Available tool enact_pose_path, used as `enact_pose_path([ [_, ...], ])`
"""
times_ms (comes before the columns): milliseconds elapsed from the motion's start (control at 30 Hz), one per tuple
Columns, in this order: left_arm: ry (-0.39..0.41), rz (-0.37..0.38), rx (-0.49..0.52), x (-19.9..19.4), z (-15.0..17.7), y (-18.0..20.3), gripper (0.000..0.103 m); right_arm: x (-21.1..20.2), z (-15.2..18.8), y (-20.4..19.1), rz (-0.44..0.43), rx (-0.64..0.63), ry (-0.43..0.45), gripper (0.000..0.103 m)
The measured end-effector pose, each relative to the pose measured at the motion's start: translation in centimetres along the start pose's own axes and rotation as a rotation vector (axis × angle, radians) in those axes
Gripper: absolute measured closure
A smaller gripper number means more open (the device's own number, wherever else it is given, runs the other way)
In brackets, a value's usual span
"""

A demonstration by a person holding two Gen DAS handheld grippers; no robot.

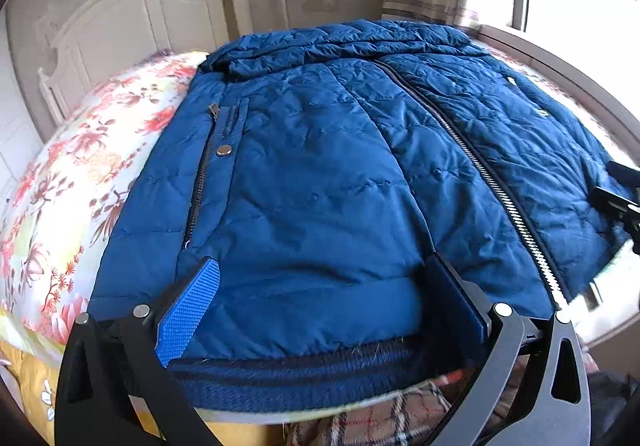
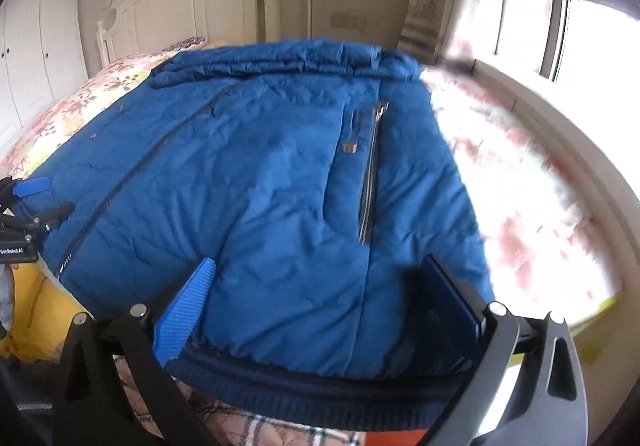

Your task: Fold large clothes

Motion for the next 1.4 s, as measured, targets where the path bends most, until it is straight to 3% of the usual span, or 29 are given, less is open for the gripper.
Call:
enact_pose_path([
  [133, 0.01, 0.089, -0.124, -1.8, 0.7, -4.9, 0.004, -1.4, 0.1, 1.0, -0.016, 0.0, 0.0, 0.003],
  [200, 0.026, 0.152, -0.208, -2.7, 1.5, -8.2, 0.005, -2.4, 0.4, 2.9, -0.039, 0.06, 0.019, 0.003],
  [300, 0.007, 0.16, -0.317, -2.7, 3.2, -13.1, 0.005, -3.0, 1.6, 6.5, -0.027, 0.169, 0.017, 0.003],
  [367, 0.002, 0.218, -0.34, -2.3, 3.8, -13.9, 0.005, -3.0, 2.5, 7.8, -0.111, 0.226, 0.022, 0.003],
  [433, 0.007, 0.314, -0.352, -1.8, 4.1, -13.7, 0.005, -2.6, 3.3, 8.5, -0.219, 0.285, 0.021, 0.01],
  [500, 0.02, 0.316, -0.327, -1.7, 3.8, -12.9, 0.005, -2.8, 3.5, 8.8, -0.255, 0.301, 0.055, 0.014],
  [600, 0.014, 0.36, -0.299, -1.6, 3.3, -11.0, 0.007, -2.8, 3.5, 8.5, -0.3, 0.299, 0.05, 0.04],
  [733, 0.019, 0.289, -0.277, -1.4, 3.4, -9.8, 0.008, -3.1, 4.2, 7.9, -0.349, 0.31, 0.063, 0.041],
  [1033, 0.024, 0.288, -0.293, -2.0, 5.4, -9.2, 0.008, -2.5, 7.0, 7.5, -0.473, 0.388, 0.045, 0.041],
  [1067, 0.02, 0.287, -0.294, -1.9, 5.6, -9.1, 0.012, -2.4, 7.0, 7.4, -0.482, 0.386, 0.048, 0.041],
  [1100, 0.028, 0.283, -0.292, -2.0, 5.7, -8.9, 0.025, -2.3, 6.9, 7.1, -0.493, 0.383, 0.051, 0.047],
  [1133, 0.038, 0.291, -0.292, -2.4, 5.7, -8.8, 0.027, -2.5, 6.8, 6.8, -0.5, 0.376, 0.055, 0.05],
  [1300, 0.141, 0.339, -0.3, -5.1, 4.3, -8.9, 0.03, -5.2, 5.0, 5.6, -0.441, 0.285, 0.14, 0.055],
  [1400, 0.128, 0.308, -0.293, -4.7, 3.2, -8.9, 0.03, -5.5, 3.9, 5.2, -0.415, 0.265, 0.142, 0.054],
])
Point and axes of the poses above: each gripper's, at about its wrist camera, not at the fingertips, and x roughly the way its jaws point, y to its right, z to its underside, the point moved 10 cm from there along x, roughly the way its jaws point, and after that the axes turned 15 degrees about -y, right-handed, at the moved point
